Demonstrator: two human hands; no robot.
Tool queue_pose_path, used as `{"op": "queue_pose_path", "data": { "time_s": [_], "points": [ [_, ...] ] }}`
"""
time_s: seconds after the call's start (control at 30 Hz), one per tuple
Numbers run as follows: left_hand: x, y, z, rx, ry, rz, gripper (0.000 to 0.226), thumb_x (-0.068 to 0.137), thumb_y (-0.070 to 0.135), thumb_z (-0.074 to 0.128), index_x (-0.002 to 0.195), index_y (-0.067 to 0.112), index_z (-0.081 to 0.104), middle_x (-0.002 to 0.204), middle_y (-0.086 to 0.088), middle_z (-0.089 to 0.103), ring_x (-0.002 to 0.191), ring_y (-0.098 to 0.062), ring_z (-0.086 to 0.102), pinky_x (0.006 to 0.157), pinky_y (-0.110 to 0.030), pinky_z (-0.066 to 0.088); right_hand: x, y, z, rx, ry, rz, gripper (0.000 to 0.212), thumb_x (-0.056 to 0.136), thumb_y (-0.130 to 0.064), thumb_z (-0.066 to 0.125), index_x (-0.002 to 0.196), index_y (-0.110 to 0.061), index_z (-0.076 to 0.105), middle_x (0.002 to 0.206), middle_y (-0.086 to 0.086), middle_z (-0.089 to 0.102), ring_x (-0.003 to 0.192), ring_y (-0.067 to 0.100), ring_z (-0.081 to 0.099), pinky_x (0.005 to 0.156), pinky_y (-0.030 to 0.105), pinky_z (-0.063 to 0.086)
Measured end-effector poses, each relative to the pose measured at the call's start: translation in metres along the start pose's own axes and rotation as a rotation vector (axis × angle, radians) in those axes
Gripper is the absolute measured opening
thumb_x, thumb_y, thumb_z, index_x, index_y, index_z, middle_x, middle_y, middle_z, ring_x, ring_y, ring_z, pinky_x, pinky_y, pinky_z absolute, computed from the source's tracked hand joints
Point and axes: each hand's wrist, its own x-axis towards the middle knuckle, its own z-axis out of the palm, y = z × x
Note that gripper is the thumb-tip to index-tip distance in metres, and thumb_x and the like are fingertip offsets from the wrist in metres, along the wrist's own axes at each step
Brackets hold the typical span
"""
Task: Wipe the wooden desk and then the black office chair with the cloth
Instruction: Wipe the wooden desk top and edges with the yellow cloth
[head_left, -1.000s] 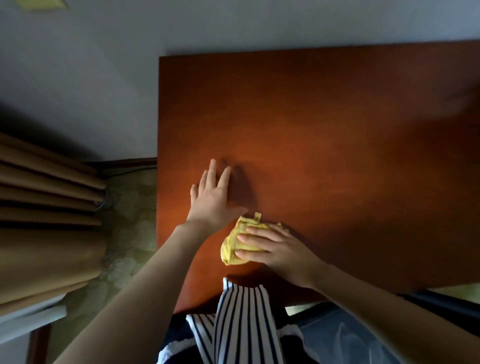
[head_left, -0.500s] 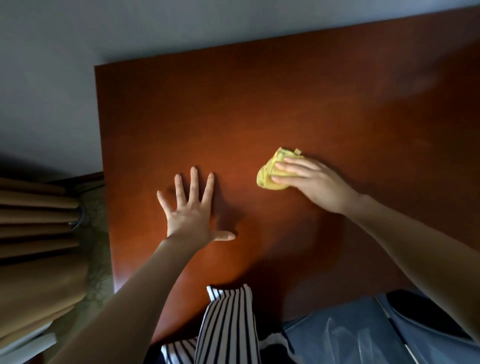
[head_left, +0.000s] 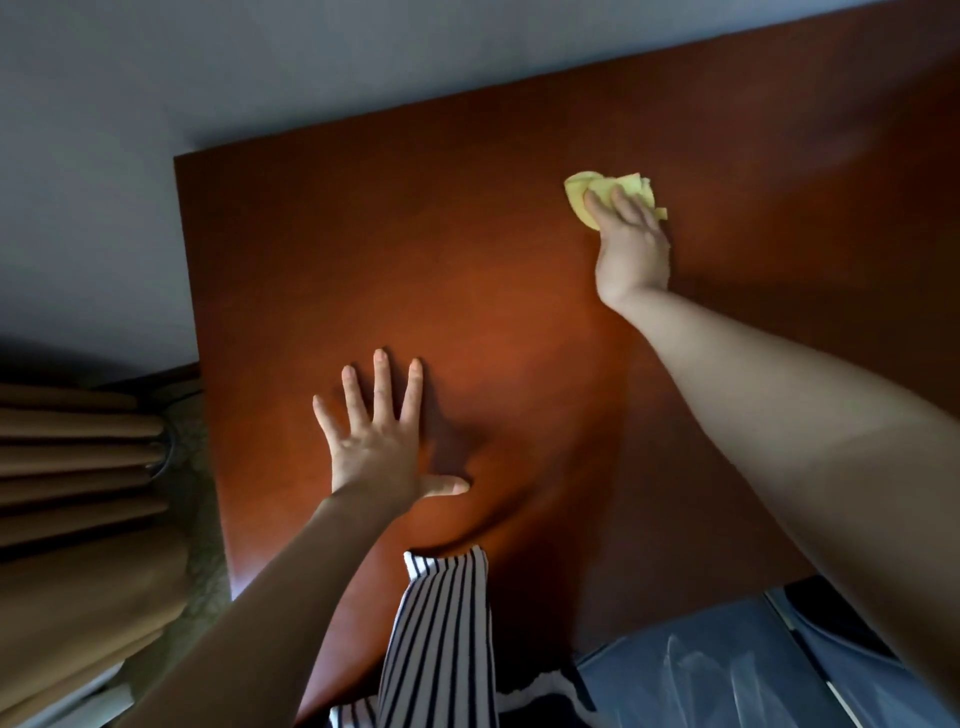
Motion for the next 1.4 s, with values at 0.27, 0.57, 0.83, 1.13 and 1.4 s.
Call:
{"op": "queue_pose_path", "data": {
  "time_s": [0.27, 0.57, 0.83, 1.13, 1.4],
  "points": [
    [-0.004, -0.003, -0.002, -0.034, 0.028, 0.035, 0.126, 0.057, 0.093, 0.034, 0.144, 0.024, -0.026, 0.155, -0.010, -0.024, 0.143, -0.036, -0.016, 0.107, -0.066, -0.004, -0.118, 0.006, 0.004, 0.026, -0.025, -0.140, 0.063, 0.092, 0.004, 0.039, 0.143, -0.033, 0.037, 0.153, -0.004, 0.030, 0.143, 0.020, 0.019, 0.112, 0.042, 0.024],
    [-0.057, -0.037, 0.039, -0.002, 0.077, 0.272, 0.120, 0.061, 0.090, 0.034, 0.142, 0.028, -0.030, 0.152, -0.005, -0.032, 0.140, -0.030, -0.026, 0.107, -0.065, -0.007, -0.242, -0.025, 0.030, 0.043, -0.044, -0.014, 0.066, 0.092, 0.002, 0.035, 0.145, -0.036, 0.031, 0.155, -0.005, 0.025, 0.144, 0.017, 0.013, 0.113, 0.044, 0.020],
    [-0.101, -0.102, 0.076, -0.054, 0.074, 0.401, 0.094, 0.086, 0.067, 0.038, 0.145, 0.029, -0.024, 0.153, -0.003, -0.032, 0.141, -0.029, -0.026, 0.108, -0.064, -0.007, -0.342, -0.109, 0.068, 0.067, -0.022, 0.138, 0.062, 0.092, -0.005, 0.036, 0.145, -0.038, 0.031, 0.155, -0.004, 0.025, 0.144, 0.018, 0.013, 0.111, 0.045, 0.018],
    [-0.140, -0.161, 0.105, -0.265, 0.040, 0.353, 0.058, 0.102, 0.037, 0.019, 0.150, 0.025, -0.011, 0.157, -0.002, -0.021, 0.143, -0.025, -0.020, 0.111, -0.060, -0.006, -0.445, -0.223, 0.103, 0.137, -0.079, -0.035, 0.057, 0.087, -0.015, 0.055, 0.139, -0.036, 0.044, 0.151, -0.004, 0.035, 0.141, 0.023, 0.025, 0.108, 0.046, 0.026],
    [-0.142, -0.152, 0.091, -0.304, 0.061, 0.372, 0.066, 0.099, 0.048, 0.026, 0.151, 0.022, -0.006, 0.157, -0.003, -0.021, 0.143, -0.024, -0.021, 0.111, -0.057, -0.009, -0.472, -0.225, 0.114, -0.026, -0.023, -0.585, 0.036, 0.084, -0.030, 0.057, 0.120, -0.032, 0.064, 0.130, -0.005, 0.059, 0.124, 0.021, 0.051, 0.094, 0.033, 0.045]
  ]
}}
